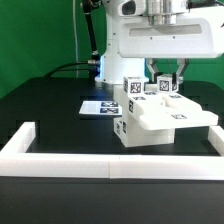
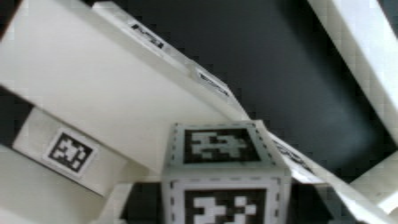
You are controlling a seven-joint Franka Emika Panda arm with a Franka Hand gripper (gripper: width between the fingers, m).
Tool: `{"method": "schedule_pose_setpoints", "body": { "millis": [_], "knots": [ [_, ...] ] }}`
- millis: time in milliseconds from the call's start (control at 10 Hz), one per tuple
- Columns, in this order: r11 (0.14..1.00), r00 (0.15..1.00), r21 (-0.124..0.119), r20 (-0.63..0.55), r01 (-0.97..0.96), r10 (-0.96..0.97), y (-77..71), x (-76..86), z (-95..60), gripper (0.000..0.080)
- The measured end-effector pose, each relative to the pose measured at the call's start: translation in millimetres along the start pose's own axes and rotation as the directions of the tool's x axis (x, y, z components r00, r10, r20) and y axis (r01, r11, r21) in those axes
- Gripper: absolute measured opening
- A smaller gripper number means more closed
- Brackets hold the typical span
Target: Assemble chair
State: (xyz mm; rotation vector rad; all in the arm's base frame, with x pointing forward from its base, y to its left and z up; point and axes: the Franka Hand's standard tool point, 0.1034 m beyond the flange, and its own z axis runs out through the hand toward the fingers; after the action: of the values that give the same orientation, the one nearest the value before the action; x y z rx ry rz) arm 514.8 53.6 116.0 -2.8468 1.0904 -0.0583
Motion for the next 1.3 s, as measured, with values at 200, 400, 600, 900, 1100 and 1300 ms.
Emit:
{"method": "schedule_pose_setpoints", "body": {
  "millis": [200,400,600,900,1100,1300],
  "knots": [
    [0.994,0.994,0.002,0.001,-0.109,0.109,-0.3,-0.1,0.0,0.0287],
    [0.973,0.973,0.005,0.005,-0.229,0.229,-1.0,-0.7,-0.1,0.0287],
    [0.976,0.976,0.004,0.005,-0.218,0.218,-1.0,-0.9,0.1,0.0394],
    [0.995,0.995,0.004,0.005,-0.104,0.104,-1.8,-1.5,0.0,0.063],
    [0.992,0.992,0.003,0.003,0.123,-0.123,-2.1,-1.9,0.1,0.0648],
    [0.961,0.961,-0.003,0.001,0.276,-0.276,-2.8,-2.8,0.2,0.0649]
  ]
}}
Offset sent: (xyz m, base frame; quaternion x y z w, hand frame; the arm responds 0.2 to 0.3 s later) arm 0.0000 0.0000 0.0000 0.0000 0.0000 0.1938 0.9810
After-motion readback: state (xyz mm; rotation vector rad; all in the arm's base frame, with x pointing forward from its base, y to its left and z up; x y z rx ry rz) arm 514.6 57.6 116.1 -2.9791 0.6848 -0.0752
